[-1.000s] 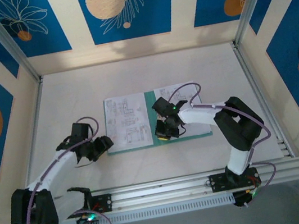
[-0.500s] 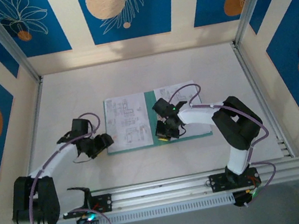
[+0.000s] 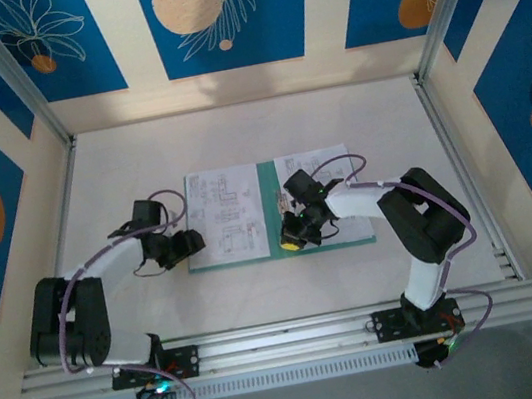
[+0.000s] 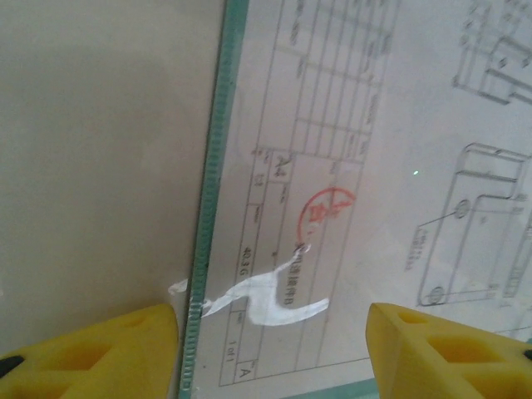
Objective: Put the files into the folder
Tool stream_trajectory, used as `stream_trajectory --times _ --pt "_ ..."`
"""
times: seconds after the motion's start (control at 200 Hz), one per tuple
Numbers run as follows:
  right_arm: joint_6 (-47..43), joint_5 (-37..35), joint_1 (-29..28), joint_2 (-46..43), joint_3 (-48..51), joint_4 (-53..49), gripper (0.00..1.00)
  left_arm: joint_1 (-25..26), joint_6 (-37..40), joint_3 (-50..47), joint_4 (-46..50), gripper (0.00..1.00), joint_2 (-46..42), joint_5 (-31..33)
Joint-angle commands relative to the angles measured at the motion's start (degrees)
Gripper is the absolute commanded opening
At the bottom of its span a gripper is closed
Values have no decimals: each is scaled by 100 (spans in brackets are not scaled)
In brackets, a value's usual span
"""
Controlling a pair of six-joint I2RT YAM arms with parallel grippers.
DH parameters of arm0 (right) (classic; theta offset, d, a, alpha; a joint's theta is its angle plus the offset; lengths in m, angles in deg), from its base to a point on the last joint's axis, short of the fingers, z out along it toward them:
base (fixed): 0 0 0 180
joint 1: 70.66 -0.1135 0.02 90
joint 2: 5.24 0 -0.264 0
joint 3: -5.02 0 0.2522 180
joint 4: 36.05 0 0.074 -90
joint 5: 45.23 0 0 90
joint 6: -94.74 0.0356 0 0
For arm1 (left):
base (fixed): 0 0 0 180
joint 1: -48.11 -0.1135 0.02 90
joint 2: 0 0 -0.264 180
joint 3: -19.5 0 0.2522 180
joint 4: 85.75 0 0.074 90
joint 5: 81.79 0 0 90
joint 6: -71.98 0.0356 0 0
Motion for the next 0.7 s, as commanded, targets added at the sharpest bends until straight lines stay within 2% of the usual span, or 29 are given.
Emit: stream_trajectory --times 0.0,0.08,0.25,0.425,0.695 --pt "-148 -252 26 413 285 -396 0 -69 257 68 192 61 -112 257" --pt "-148 -254 26 426 297 -371 0 -59 188 -14 214 61 -249 287" --pt "-154 -219 27 523 249 -386 0 44 -52 -297 -43 61 -322 -86" --pt "-175 -241 26 540 228 -433 0 167 -99 -427 -26 60 -218 62" --pt "-227 -254 29 575 186 -503 0 364 -117 -348 -44 60 -74 -47"
